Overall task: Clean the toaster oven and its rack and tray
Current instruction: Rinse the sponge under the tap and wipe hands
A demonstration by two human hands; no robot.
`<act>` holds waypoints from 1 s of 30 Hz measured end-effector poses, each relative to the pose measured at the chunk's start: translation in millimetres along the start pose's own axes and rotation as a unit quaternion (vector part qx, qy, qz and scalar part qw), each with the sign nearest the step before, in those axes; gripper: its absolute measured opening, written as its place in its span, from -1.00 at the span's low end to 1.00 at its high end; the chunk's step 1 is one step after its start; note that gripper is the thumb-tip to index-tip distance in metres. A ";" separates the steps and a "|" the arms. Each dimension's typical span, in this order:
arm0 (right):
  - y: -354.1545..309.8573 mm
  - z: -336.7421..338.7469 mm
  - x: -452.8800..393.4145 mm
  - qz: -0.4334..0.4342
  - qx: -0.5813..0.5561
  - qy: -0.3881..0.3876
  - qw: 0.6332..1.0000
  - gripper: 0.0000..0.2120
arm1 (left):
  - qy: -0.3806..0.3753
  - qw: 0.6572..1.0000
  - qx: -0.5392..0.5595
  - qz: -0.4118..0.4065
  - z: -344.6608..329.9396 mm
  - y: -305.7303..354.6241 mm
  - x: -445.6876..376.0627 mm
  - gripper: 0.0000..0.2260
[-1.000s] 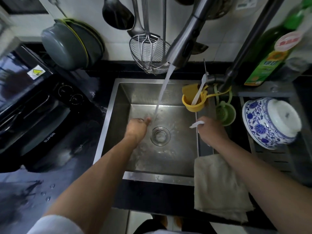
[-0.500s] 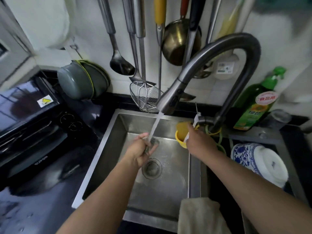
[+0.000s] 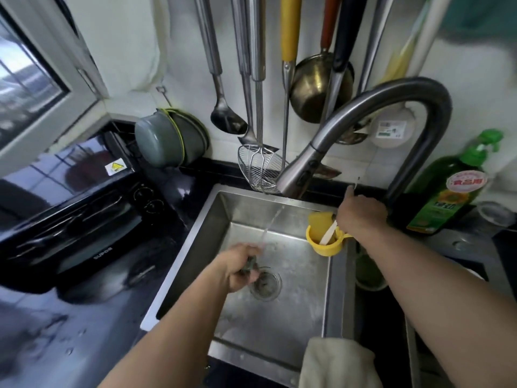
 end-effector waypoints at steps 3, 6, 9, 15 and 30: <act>-10.9 1.3 25.7 0.038 -0.110 0.010 0.993 -0.51 | 0.009 0.998 -0.006 -0.065 15.2 1.6 10.4 -0.76; -25.7 -29.6 73.8 0.095 -0.219 -0.009 0.971 -0.55 | 0.005 0.995 -0.040 -0.092 22.0 -3.2 15.2 -0.75; -32.9 -67.3 114.3 0.105 -0.305 -0.046 0.945 -0.51 | 0.082 0.985 -0.120 -0.095 39.5 -11.2 2.9 -0.90; -11.2 -103.6 140.3 0.028 -0.414 -0.060 0.908 -0.60 | 0.135 0.978 -0.161 0.005 38.3 -34.6 -17.1 -0.58; 33.8 -118.9 163.7 -0.018 -0.480 -0.039 0.876 -0.77 | 0.092 0.870 -0.445 -0.189 9.5 -39.3 -48.3 -0.77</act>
Point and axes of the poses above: each hand's wrist, its own x-axis away from the middle knuckle, its own z-axis out of the back of the hand, y = z × x, the point moved 8 cm from there along -x, towards the middle knuckle, and after that the axes turned 7 degrees about z, right-handed, at the moved point
